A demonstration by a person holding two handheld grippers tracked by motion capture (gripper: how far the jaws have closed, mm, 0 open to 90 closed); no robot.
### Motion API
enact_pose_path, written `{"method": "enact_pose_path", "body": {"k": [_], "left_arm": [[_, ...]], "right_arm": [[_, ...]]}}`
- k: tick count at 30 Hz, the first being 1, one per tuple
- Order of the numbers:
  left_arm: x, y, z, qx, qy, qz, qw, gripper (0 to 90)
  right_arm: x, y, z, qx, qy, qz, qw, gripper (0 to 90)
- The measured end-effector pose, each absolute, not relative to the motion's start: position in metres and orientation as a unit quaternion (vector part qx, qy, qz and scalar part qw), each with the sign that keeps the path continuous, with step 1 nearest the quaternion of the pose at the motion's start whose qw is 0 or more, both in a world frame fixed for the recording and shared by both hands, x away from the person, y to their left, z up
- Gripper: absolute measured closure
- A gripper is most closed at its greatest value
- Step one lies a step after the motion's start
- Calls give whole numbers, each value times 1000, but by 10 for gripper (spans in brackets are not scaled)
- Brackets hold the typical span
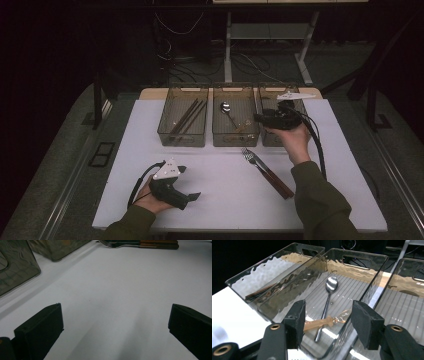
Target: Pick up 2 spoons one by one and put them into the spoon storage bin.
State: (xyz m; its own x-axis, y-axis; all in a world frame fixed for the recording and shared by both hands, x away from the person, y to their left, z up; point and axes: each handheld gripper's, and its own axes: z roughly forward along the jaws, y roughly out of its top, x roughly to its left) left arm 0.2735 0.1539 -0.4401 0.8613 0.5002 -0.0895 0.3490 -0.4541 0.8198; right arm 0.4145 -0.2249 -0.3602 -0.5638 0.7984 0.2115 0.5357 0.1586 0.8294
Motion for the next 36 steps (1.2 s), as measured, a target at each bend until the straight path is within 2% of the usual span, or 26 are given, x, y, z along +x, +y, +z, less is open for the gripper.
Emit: {"method": "enact_pose_path", "body": {"k": [3,12,17,36], "left_arm": [[274,155,-440,850,249,81,457,0],[276,156,-441,848,253,78,459,0],[275,157,-440,847,255,80,460,0],[275,158,-440,847,256,81,459,0]], "right_arm": [[406,-230,-360,439,752,471,145,405],[382,-248,-366,430,757,472,136,369],[367,-258,-374,427,753,482,137,320],[324,-292,-401,417,778,443,158,280]]}}
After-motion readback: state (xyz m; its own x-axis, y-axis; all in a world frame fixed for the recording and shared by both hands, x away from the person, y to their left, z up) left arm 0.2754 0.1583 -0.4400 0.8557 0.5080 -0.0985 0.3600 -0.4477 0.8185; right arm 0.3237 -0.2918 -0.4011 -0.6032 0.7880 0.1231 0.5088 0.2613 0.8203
